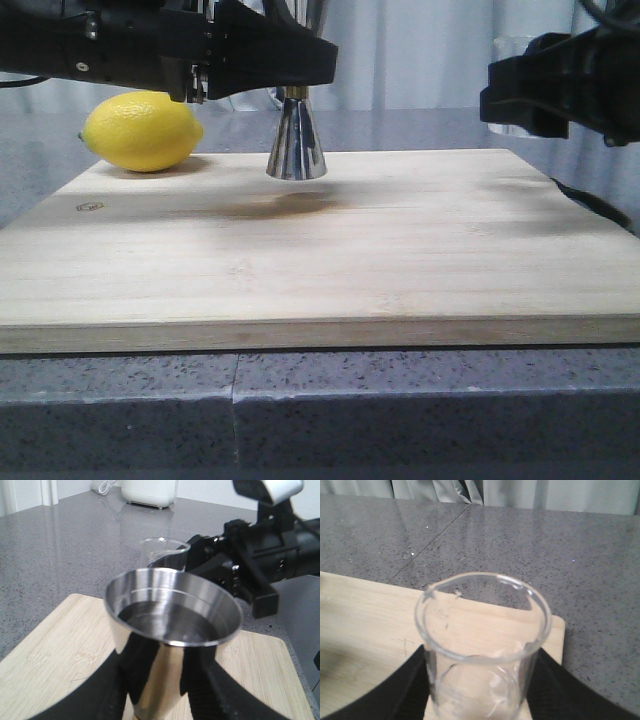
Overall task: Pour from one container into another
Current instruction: 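Lower the empty beaker onto the board and open the right gripper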
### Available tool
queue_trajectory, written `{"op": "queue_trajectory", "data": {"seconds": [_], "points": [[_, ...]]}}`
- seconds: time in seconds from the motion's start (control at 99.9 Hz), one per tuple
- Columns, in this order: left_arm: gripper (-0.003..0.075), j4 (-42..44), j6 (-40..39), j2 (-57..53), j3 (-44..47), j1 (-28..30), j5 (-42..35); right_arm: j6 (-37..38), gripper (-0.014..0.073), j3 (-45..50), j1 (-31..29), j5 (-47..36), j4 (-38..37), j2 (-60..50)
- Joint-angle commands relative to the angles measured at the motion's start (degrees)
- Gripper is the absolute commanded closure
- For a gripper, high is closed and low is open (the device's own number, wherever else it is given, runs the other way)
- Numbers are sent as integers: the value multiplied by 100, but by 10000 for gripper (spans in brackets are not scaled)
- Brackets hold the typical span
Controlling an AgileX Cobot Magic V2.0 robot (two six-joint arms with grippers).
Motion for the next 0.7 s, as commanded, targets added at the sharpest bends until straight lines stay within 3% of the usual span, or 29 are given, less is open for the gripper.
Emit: {"op": "queue_trajectory", "data": {"seconds": [0.0, 0.22, 0.691], "points": [[482, -488, -55, -237, -168, -30, 590, 197, 333, -129, -48, -1001, -312, 185], [482, -488, -55, -237, -168, -30, 590, 260, 333, -129, -48, -1760, -549, 723], [482, -488, -55, -237, -168, -30, 590, 260, 326, -116, -48, -1836, -640, 1108]]}}
